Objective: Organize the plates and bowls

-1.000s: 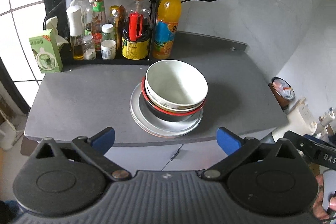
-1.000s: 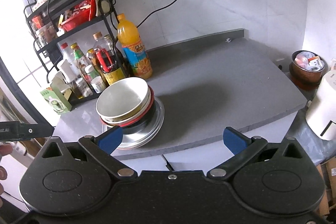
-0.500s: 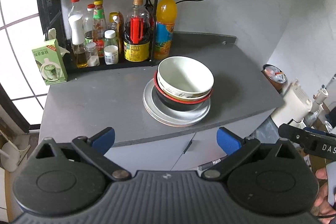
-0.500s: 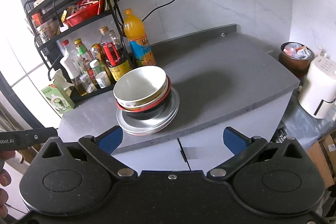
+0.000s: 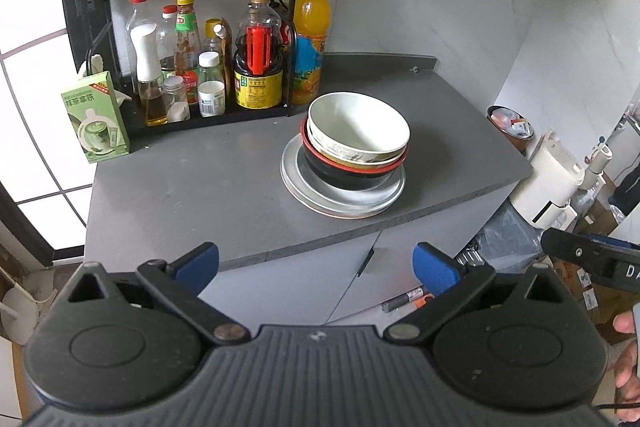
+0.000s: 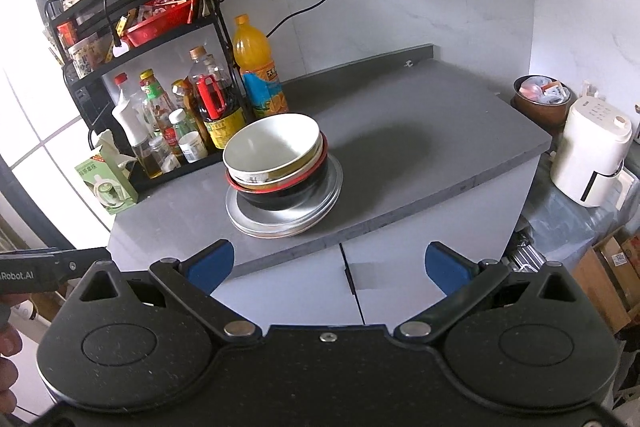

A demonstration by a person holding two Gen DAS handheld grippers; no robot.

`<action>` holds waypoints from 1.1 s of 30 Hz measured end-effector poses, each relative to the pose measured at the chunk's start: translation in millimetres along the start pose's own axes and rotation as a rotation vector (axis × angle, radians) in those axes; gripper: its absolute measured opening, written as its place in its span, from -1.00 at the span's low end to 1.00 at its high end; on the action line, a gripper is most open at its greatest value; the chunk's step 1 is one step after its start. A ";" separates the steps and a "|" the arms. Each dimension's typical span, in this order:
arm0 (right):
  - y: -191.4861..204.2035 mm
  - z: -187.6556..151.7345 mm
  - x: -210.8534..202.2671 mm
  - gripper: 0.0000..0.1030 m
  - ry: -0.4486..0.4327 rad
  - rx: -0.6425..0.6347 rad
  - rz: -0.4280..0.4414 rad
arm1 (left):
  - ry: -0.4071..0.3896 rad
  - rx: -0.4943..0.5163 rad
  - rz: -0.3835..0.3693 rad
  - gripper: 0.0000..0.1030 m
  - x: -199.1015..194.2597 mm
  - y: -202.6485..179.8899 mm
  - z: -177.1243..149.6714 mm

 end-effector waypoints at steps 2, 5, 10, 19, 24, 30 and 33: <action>3.2 -1.2 -1.8 1.00 -0.004 0.000 -0.002 | -0.002 0.003 -0.001 0.99 -1.1 2.9 -2.0; 9.0 -3.1 -3.5 1.00 -0.008 -0.009 -0.005 | 0.000 0.009 -0.001 0.99 -1.3 7.4 -4.0; 15.9 -5.8 -5.1 1.00 -0.009 -0.014 -0.010 | -0.002 0.026 -0.003 0.99 -2.5 12.1 -5.1; 18.2 -8.4 -8.1 1.00 -0.016 -0.007 -0.021 | -0.004 0.051 -0.013 0.99 -2.3 15.5 -7.1; 18.0 -6.9 -9.1 1.00 -0.020 -0.002 -0.029 | -0.006 0.057 -0.019 0.98 -3.0 16.8 -6.3; 20.1 -5.8 -10.4 1.00 -0.031 0.000 -0.034 | -0.009 0.057 -0.026 0.99 -5.0 16.9 -6.5; 20.1 -5.3 -10.9 1.00 -0.034 -0.003 -0.035 | -0.010 0.063 -0.024 0.98 -5.8 16.5 -6.9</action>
Point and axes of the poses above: each gripper's, at about its wrist camera, not at the fingertips, and x roughly the way its jaws point, y to its left, z to its top, the point moved 8 cm from there along x, roughly the way its jaws point, and after that the axes turned 6 degrees about x, right-handed, at the moved point
